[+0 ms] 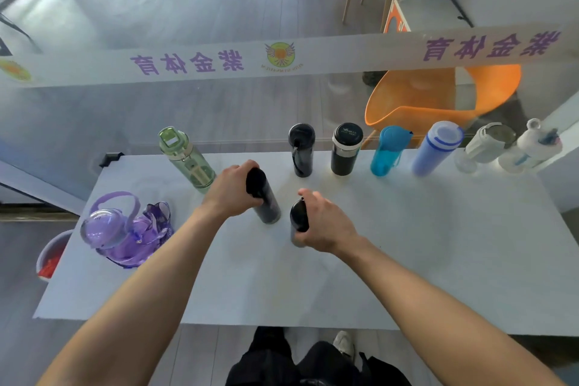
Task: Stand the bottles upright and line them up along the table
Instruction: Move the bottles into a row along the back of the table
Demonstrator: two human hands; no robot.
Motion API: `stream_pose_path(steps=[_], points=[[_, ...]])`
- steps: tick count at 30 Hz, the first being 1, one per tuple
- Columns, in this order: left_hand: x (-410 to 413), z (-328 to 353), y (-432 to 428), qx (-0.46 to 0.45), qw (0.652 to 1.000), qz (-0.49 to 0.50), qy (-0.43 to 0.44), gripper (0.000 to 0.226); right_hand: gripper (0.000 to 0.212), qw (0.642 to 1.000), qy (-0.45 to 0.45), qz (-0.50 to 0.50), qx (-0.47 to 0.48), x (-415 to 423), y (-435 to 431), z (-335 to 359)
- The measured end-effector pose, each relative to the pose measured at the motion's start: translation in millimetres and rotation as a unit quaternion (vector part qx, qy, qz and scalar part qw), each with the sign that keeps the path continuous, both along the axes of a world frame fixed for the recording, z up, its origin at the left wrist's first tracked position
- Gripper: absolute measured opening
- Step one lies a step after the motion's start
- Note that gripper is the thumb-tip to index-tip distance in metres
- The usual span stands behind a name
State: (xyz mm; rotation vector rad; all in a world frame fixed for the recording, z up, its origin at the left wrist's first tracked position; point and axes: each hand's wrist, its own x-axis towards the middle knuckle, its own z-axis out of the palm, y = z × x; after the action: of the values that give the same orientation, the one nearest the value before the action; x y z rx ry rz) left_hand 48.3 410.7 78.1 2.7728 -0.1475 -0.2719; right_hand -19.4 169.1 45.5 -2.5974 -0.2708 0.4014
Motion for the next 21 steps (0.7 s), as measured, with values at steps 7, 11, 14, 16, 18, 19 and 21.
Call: stream_pose_path(steps=[7, 11, 14, 16, 18, 19, 21], points=[[65, 13, 42, 0.061, 0.997, -0.031, -0.025, 0.064, 0.074, 0.998, -0.025, -0.053, 0.007, 59, 45, 11], [105, 16, 59, 0.127, 0.986, -0.085, -0.068, 0.063, 0.081, 0.996, -0.036, -0.074, 0.023, 95, 79, 16], [130, 18, 69, 0.170, 0.975, -0.122, -0.070, 0.066, 0.082, 0.996, -0.032, -0.079, 0.029, 120, 102, 17], [142, 18, 75, 0.187, 0.970, -0.142, -0.065, 0.067, 0.079, 0.995, -0.036, -0.085, 0.027, 136, 115, 16], [151, 17, 80, 0.201, 0.965, -0.158, -0.060, 0.068, 0.077, 0.994, -0.043, -0.095, 0.026, 151, 126, 12], [155, 17, 83, 0.207, 0.963, -0.162, -0.060, 0.069, 0.078, 0.994, -0.043, -0.101, 0.024, 158, 130, 10], [161, 16, 87, 0.215, 0.961, -0.163, -0.059, 0.069, 0.082, 0.993, -0.038, -0.112, 0.020, 170, 135, 6]])
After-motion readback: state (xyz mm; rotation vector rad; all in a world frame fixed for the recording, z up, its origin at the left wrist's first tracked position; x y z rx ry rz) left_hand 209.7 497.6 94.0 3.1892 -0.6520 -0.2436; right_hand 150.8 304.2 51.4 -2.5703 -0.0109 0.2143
